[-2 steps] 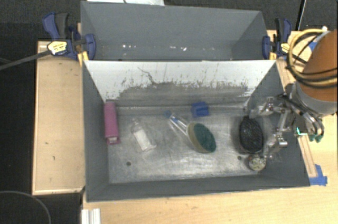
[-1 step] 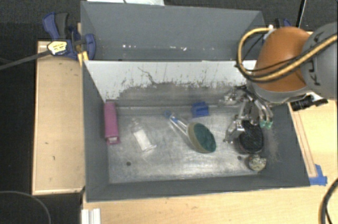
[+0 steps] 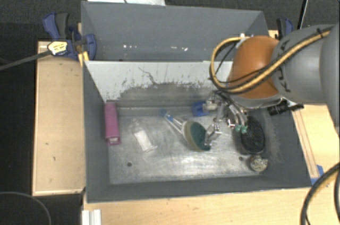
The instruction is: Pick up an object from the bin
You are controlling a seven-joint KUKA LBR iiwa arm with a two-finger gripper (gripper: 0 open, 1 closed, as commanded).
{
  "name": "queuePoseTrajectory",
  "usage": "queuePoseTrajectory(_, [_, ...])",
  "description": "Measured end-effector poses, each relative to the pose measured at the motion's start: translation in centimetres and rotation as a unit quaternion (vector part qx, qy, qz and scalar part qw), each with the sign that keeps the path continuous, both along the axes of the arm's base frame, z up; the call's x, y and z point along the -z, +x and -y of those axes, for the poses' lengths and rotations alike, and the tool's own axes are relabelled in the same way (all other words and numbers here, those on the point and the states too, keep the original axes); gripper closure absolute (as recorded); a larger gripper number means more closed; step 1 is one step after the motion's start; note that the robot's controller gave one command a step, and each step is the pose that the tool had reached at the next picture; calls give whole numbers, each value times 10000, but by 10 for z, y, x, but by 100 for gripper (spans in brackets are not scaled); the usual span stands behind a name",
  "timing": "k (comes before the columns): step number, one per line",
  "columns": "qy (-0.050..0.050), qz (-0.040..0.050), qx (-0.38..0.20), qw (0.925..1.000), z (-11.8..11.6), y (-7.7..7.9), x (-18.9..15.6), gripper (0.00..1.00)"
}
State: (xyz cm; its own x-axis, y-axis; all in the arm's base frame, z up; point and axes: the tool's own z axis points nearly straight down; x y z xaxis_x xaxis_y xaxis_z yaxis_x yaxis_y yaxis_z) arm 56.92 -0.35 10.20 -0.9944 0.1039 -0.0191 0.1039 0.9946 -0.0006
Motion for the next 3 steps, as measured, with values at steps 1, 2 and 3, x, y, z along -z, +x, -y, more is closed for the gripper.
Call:
queuePoseTrajectory(1, [-31,-40,-236,9997,-48,8,4,0])
queuePoseTrajectory(2, [11,-93,-265,9996,-52,5,8,100])
queuePoseTrajectory(3, [-23,-47,-2973,9548,-64,-5,-162,100])
